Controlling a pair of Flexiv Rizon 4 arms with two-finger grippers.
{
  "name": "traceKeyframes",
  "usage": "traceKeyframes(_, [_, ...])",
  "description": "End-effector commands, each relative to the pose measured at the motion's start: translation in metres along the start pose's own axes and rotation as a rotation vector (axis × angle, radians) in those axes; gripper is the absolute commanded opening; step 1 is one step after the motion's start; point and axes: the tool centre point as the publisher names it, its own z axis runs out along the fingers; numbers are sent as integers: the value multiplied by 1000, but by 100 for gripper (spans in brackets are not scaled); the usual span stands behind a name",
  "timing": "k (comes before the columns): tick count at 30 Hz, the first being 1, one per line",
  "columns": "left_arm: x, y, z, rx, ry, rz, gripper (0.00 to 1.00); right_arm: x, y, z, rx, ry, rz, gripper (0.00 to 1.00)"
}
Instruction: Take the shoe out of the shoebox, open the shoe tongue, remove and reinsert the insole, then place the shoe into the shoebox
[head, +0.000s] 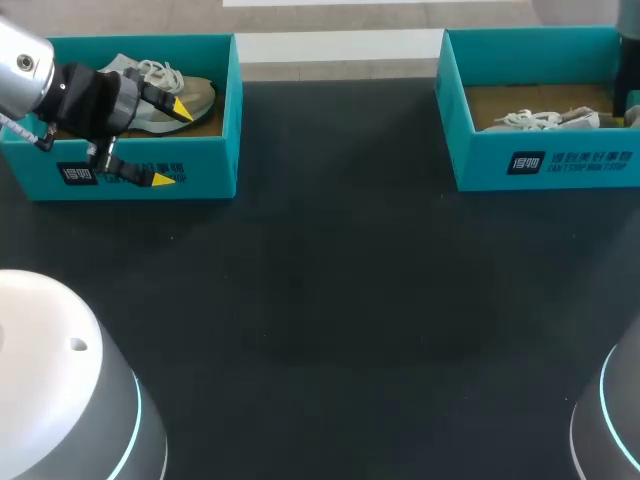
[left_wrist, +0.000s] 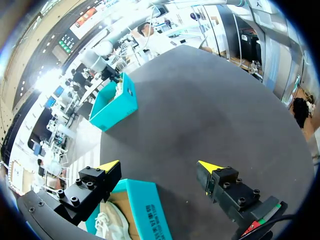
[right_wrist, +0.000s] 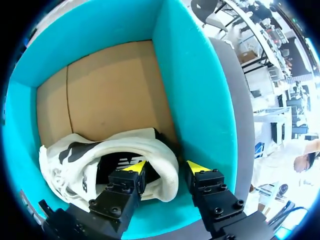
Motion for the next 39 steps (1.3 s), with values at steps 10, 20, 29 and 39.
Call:
traceKeyframes(10, [0,0,0,-2,1,1,100,-12,-22,-75,-156,71,31,55])
traceKeyframes(20, [0,0,0,-2,1,1,100,-8,-30,-91,-187,122,11,100])
traceKeyframes(29, [0,0,0,-2,1,1,100,-8,-30,-91,-187,122,11,100])
traceKeyframes(39, [0,0,0,-2,1,1,100,-8,-30,-91,-187,122,11,100])
